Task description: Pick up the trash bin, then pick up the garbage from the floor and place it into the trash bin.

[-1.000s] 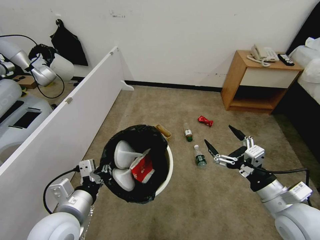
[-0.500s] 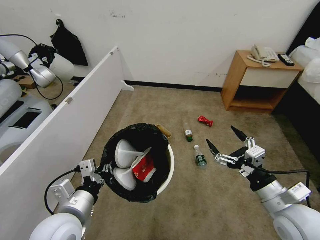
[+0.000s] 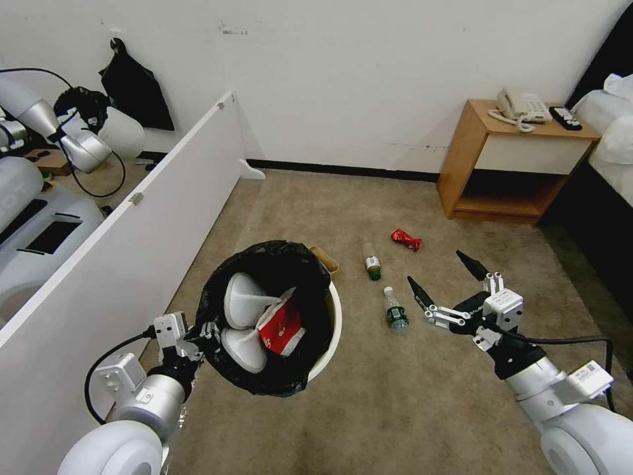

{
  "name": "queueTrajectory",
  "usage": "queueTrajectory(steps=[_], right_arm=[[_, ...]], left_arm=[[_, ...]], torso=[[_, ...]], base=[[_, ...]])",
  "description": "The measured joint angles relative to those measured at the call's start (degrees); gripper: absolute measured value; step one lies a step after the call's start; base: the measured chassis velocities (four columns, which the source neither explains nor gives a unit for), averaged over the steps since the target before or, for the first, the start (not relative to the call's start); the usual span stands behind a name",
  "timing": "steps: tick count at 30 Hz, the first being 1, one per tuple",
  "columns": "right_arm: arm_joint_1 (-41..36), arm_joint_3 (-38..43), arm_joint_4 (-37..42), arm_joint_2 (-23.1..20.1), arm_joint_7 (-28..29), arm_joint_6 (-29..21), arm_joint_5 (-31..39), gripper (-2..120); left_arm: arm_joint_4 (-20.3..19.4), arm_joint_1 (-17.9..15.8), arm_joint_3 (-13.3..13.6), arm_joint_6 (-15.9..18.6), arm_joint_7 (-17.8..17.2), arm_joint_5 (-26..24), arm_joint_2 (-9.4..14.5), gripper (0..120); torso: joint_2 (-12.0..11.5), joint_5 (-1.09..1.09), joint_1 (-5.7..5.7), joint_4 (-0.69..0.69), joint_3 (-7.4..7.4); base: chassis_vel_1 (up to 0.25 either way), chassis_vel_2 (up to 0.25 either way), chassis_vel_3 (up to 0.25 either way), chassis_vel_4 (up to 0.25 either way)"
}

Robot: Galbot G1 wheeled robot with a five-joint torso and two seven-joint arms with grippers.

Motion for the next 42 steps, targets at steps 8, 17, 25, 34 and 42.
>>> queueTrajectory(steps=[8,17,25,34,42], right_arm=[[0.0,0.0,0.1,0.3,-0.4,-0.5,0.1,100],[-0.1,0.0,0.1,0.7,-0.5,-0.4,0.2,100],[0.0,0.1,0.0,1.0,-0.4,-0.3,0.1,100],[0.0,0.4,-0.1,1.1,-0.4,-0.3,0.4,100],[-0.1,0.2,-0.8,1.3,-0.4,2.0,0.5,100]], left_arm=[[0.0,0.1,-0.4,-0.3,-0.3,-0.1,0.0,1],[0.0,0.4,0.1,-0.3,-0.4,-0.1,-0.3,1],[0.1,0.4,0.1,-0.4,-0.6,0.0,0.1,1],[0.3,0.3,0.3,-0.4,-0.8,0.0,0.1,1],[0.5,0.3,0.4,-0.5,-0.9,0.0,0.3,1]], torso=[[0.0,0.0,0.0,0.0,0.0],[0.0,0.0,0.0,0.0,-0.01],[0.0,0.0,0.0,0.0,0.01],[0.0,0.0,0.0,-0.01,0.0],[0.0,0.02,0.0,0.02,0.01]], base=[[0.0,0.0,0.0,0.0],[-0.083,0.098,0.081,-0.083],[-0.22,0.216,0.221,-0.226],[-0.166,0.162,0.161,-0.162],[-0.161,0.164,0.176,-0.163]])
